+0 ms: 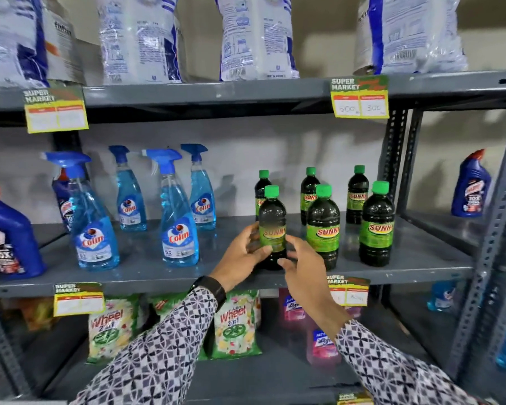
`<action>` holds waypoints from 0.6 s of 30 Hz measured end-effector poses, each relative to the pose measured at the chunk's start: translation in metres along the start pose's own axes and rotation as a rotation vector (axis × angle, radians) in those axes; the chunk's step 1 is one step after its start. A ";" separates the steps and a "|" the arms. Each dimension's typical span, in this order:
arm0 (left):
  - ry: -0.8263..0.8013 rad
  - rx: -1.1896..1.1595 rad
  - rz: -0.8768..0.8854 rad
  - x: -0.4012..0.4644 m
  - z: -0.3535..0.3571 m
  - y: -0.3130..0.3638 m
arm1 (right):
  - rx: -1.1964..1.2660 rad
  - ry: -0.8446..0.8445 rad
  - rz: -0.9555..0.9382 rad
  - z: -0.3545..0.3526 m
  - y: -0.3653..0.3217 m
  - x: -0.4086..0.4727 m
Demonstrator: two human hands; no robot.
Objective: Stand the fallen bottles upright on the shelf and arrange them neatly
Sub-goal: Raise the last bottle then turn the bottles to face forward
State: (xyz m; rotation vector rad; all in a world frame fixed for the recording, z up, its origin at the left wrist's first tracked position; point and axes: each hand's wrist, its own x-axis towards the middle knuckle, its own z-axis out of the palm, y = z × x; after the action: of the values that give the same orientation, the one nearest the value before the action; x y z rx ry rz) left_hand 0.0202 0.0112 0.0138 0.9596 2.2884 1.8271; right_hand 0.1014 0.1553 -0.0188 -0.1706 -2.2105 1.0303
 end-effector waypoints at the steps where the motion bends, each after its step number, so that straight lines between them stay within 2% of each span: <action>1: 0.000 -0.004 0.003 -0.001 -0.004 -0.002 | 0.015 -0.003 0.000 0.002 -0.001 0.000; 9: -0.039 0.003 0.051 -0.007 -0.018 -0.018 | 0.212 -0.034 0.079 0.009 -0.003 0.000; 18: -0.065 0.023 0.070 -0.007 -0.017 -0.030 | 0.222 -0.001 0.048 0.010 -0.003 -0.001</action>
State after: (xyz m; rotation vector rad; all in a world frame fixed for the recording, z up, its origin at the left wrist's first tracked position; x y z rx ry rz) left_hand 0.0062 -0.0097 -0.0102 1.0998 2.2705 1.7707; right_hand 0.0961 0.1467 -0.0213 -0.1242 -2.0832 1.2931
